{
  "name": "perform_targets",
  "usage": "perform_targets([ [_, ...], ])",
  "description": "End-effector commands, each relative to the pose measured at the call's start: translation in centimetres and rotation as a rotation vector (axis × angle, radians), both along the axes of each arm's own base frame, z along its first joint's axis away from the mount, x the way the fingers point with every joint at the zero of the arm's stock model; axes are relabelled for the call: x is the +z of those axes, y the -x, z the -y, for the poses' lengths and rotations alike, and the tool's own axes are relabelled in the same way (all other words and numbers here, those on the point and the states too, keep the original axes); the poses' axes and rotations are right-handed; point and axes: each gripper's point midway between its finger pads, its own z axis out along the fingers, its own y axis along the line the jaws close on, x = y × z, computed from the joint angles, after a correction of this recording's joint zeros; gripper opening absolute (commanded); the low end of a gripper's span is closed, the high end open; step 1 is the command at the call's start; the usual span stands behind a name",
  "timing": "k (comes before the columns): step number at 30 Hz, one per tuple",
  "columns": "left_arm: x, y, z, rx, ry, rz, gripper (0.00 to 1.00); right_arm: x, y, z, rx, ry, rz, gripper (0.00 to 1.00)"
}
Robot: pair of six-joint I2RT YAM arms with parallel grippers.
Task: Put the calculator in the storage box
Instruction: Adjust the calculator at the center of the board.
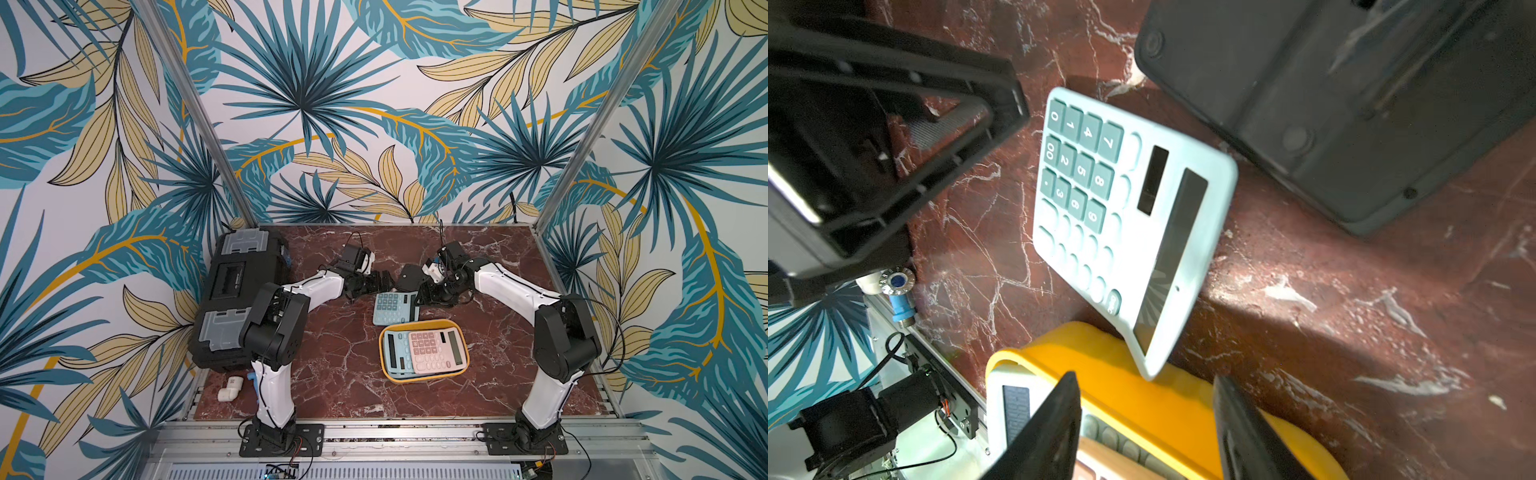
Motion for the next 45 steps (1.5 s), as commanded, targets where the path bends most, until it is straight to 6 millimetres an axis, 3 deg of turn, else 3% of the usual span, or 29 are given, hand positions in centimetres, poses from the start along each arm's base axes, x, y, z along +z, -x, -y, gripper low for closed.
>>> perform_targets([
  [1, 0.8, -0.8, 1.7, -0.061, -0.025, 0.051, 1.00, -2.7, 1.8, 0.7, 0.021, 0.042, -0.080, 0.53],
  [8, 0.2, -1.7, 2.5, -0.092, -0.021, 0.059, 1.00, -4.1, 1.3, -1.3, 0.062, 0.011, -0.122, 0.41],
  [14, -0.5, -1.7, 2.0, -0.097, -0.034, 0.059, 1.00, -3.6, -0.7, -3.2, 0.073, -0.010, -0.096, 0.30],
  [23, -1.8, -0.3, -2.5, 0.006, -0.027, 0.015, 1.00, -3.3, -4.3, -5.6, 0.115, -0.050, -0.055, 0.25],
  [31, -2.4, 3.5, -5.0, 0.064, -0.029, -0.024, 1.00, -2.5, -6.9, -9.0, 0.123, -0.152, -0.072, 0.25],
  [35, -2.4, 5.5, -6.4, 0.107, -0.044, -0.032, 1.00, -1.8, -7.5, -9.6, 0.111, -0.153, -0.053, 0.30],
  [39, -2.4, 7.1, -7.4, 0.138, -0.056, -0.033, 1.00, -0.4, -7.6, -8.4, 0.083, -0.109, -0.006, 0.47],
  [45, -2.5, 7.0, -8.0, 0.143, -0.080, -0.034, 1.00, 0.8, -6.1, -5.8, 0.068, -0.033, 0.041, 0.59],
])
